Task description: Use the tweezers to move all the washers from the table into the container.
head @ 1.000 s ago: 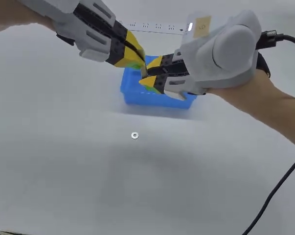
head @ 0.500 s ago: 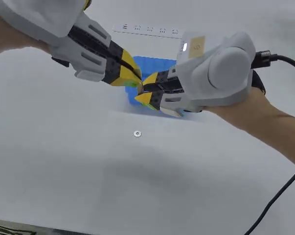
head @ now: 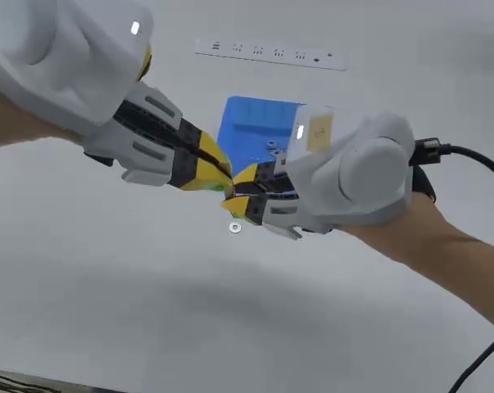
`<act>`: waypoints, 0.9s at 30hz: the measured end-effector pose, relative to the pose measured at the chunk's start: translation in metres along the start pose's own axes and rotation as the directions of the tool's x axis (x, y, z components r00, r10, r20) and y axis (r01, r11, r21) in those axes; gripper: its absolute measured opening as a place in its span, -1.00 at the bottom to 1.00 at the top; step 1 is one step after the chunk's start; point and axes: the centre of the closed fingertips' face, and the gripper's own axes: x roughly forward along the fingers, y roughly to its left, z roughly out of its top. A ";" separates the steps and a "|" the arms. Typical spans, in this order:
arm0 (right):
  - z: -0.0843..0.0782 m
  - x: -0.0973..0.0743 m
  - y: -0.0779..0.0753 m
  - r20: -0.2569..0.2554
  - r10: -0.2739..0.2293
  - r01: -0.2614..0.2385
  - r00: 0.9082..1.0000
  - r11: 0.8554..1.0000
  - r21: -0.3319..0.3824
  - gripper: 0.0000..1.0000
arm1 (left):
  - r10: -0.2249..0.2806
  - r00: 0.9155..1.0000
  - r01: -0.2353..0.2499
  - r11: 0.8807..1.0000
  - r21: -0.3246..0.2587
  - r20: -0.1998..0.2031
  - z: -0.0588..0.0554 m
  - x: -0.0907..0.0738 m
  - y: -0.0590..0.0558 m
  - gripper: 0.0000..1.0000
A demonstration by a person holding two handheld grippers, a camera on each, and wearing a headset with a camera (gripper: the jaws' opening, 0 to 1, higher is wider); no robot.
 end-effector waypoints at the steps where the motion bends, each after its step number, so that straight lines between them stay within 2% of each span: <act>1: -0.001 0.001 0.000 -0.001 0.001 -0.001 1.000 1.000 0.003 -0.81 | 0.000 1.000 0.000 1.000 -0.001 0.000 -0.002 0.001 0.000 -0.87; 8: -0.010 0.008 0.004 -0.011 0.010 -0.010 1.000 1.000 0.006 -0.80 | -0.011 1.000 0.011 1.000 -0.019 0.000 -0.009 0.006 0.000 -0.87; 13: -0.018 0.012 0.003 -0.016 0.010 -0.009 1.000 0.999 0.032 -0.80 | -0.015 1.000 0.015 1.000 -0.022 -0.004 -0.014 0.012 0.002 -0.87; 14: -0.020 0.013 0.002 -0.018 0.009 -0.009 1.000 0.999 0.034 -0.80 | -0.018 1.000 0.018 1.000 -0.024 -0.005 -0.019 0.016 0.004 -0.87; 19: -0.028 0.018 0.003 -0.029 0.014 -0.013 0.999 0.999 0.043 -0.80 | -0.029 1.000 0.029 0.999 -0.035 -0.008 -0.027 0.024 0.009 -0.87; 27: -0.034 0.023 0.003 -0.038 0.024 -0.022 0.999 0.999 0.036 -0.80 | -0.036 0.999 0.036 0.998 -0.044 -0.012 -0.032 0.026 0.010 -0.87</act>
